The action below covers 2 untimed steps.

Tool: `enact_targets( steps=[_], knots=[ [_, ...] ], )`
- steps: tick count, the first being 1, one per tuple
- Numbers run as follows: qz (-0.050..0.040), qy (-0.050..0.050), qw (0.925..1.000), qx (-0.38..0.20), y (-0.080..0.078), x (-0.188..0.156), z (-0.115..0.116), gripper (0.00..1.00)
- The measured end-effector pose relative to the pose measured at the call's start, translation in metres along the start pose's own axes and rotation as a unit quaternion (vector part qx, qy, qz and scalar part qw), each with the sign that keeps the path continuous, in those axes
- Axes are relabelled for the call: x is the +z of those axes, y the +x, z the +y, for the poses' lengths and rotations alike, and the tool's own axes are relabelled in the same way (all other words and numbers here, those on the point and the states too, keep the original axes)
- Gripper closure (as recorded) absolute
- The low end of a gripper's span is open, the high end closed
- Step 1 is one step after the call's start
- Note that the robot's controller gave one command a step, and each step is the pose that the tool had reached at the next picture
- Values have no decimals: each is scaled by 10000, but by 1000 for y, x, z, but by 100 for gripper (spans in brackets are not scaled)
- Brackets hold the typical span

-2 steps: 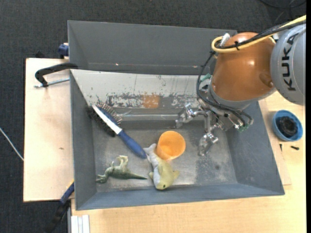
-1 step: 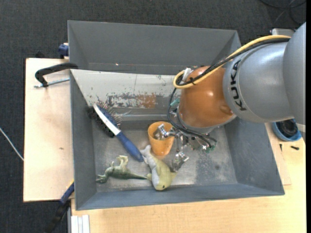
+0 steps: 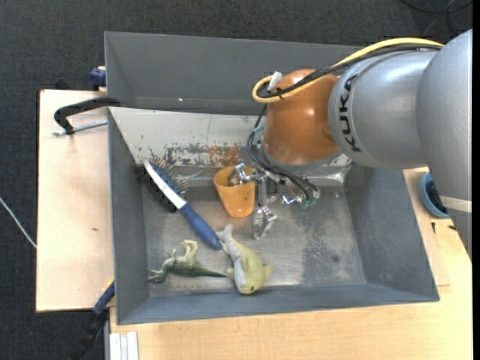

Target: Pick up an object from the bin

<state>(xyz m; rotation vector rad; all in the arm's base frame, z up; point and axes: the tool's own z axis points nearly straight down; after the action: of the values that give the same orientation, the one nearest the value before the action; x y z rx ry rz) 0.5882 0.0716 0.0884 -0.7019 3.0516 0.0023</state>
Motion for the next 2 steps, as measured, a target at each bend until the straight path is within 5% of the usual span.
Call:
enact_targets(
  steps=[1, 2],
  knots=[
    [4, 12, 9968, 801, -24, 10, 9, 0],
    [-12, 11, 9968, 801, -25, 10, 9, 100]
  ],
)
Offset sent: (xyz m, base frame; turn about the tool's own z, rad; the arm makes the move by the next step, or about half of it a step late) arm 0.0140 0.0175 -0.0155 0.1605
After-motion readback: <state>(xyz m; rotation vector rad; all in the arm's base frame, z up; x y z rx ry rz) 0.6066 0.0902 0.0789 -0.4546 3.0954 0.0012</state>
